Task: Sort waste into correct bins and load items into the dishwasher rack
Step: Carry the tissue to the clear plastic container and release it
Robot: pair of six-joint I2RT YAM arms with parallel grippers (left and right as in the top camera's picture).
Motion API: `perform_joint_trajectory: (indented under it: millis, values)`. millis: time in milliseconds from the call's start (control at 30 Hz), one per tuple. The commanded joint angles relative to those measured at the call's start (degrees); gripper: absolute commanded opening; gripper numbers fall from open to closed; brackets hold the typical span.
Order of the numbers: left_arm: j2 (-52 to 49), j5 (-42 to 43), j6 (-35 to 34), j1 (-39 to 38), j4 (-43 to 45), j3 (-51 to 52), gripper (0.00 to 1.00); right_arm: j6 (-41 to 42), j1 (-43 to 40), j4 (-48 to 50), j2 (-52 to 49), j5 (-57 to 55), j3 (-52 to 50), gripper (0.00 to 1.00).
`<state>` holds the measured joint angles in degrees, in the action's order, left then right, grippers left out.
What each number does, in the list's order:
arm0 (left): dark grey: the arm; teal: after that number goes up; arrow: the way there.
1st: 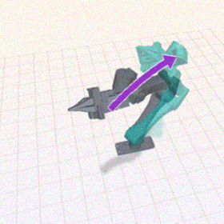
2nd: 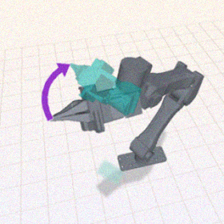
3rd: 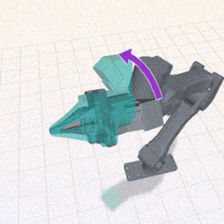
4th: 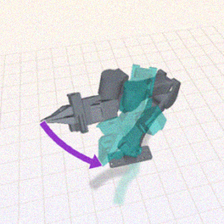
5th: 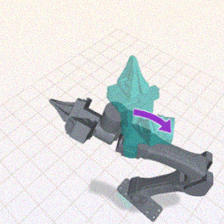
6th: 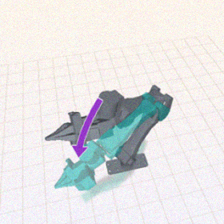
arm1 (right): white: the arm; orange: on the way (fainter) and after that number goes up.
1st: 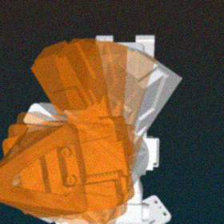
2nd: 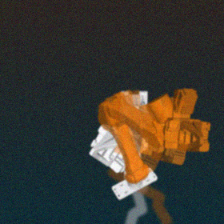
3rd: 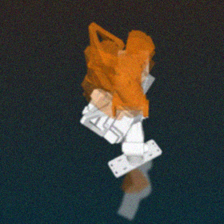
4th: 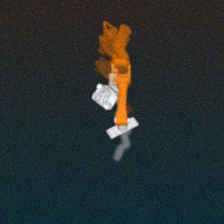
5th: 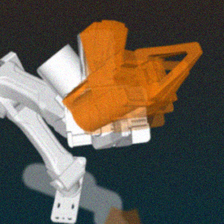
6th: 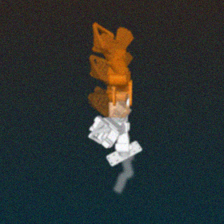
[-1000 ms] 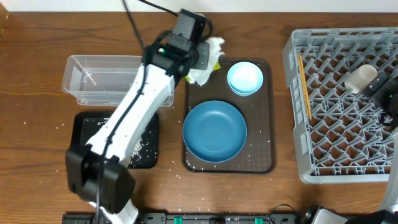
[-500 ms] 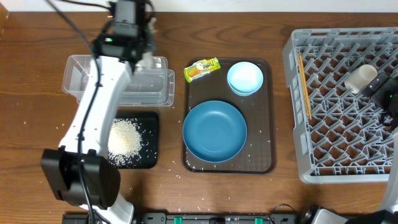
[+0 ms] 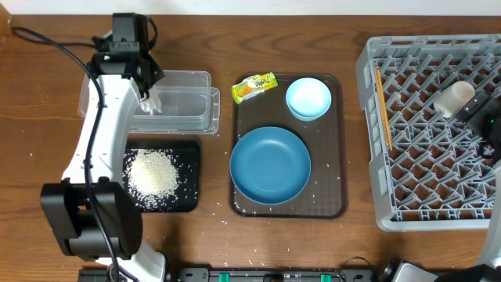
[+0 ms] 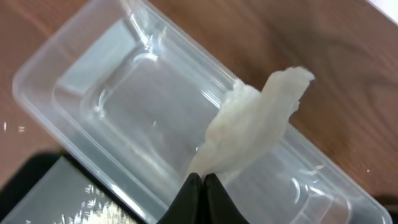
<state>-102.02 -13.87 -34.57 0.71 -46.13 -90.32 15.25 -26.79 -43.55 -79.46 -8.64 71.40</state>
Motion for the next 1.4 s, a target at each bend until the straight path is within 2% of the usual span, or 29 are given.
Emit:
perform_joint_trajectory:
  millis: [0,133,200,333,533,567,633,700,767,833,900,967,1133,1200,1367]
  values:
    - [-0.74,-0.76,-9.18,0.17,-1.73,0.22,0.06,-0.70,-0.15,-0.02,0.07,-0.55,0.11,0.99]
    - [-0.74,-0.68,-13.70,0.17,-3.23,0.22,0.07,-0.68,-0.15,-0.02,0.07,-0.55,0.11,0.99]
    - [-0.74,0.24,-15.47,0.17,-3.43,0.22,0.11,-0.70,-0.15,-0.02,0.07,-0.52,0.11,0.99]
    - [-0.74,4.09,-15.69,0.17,-3.72,0.22,0.13,-0.70,-0.15,-0.02,0.07,-0.55,0.11,0.99]
    - [-0.50,4.66,-15.72,0.17,-4.44,0.22,0.12,-0.68,-0.15,-0.04,0.07,-0.55,0.11,0.99]
    - [-0.44,4.66,-15.72,0.20,-4.42,0.22,0.17,-0.68,-0.15,-0.02,0.07,-0.55,0.11,0.99]
    - [-0.15,4.72,-15.69,0.20,-4.42,0.22,0.38,-0.70,-0.15,-0.02,0.07,-0.52,0.11,0.99]
    - [0.04,5.57,-15.69,0.17,-4.22,0.22,0.63,-0.70,-0.15,-0.04,0.07,-0.52,0.11,0.99]
    - [0.24,5.97,-15.69,0.17,-3.98,0.20,0.72,-0.70,-0.15,-0.02,0.07,-0.55,0.11,0.99]
    - [0.55,5.99,-15.41,0.17,-3.98,0.20,0.73,-0.68,-0.15,-0.02,0.07,-0.55,0.11,0.99]
    - [1.22,5.99,-13.53,0.07,-3.58,0.20,0.73,-0.70,-0.15,-0.02,0.07,-0.55,0.11,0.99]
    - [2.54,7.50,-8.79,-0.15,-1.51,0.20,0.73,-0.68,-0.15,-0.02,0.07,-0.55,0.11,0.99]
    - [7.89,21.11,9.38,-2.60,8.37,0.17,0.73,-0.68,-0.15,-0.02,0.07,-0.55,0.11,0.99]
    - [9.38,23.96,12.59,-4.46,11.21,0.17,0.73,-0.70,-0.15,-0.04,0.07,-0.55,0.11,0.99]
    - [9.68,23.85,17.18,-9.11,14.03,0.22,0.73,-0.68,-0.15,-0.02,0.07,-0.55,0.11,0.99]
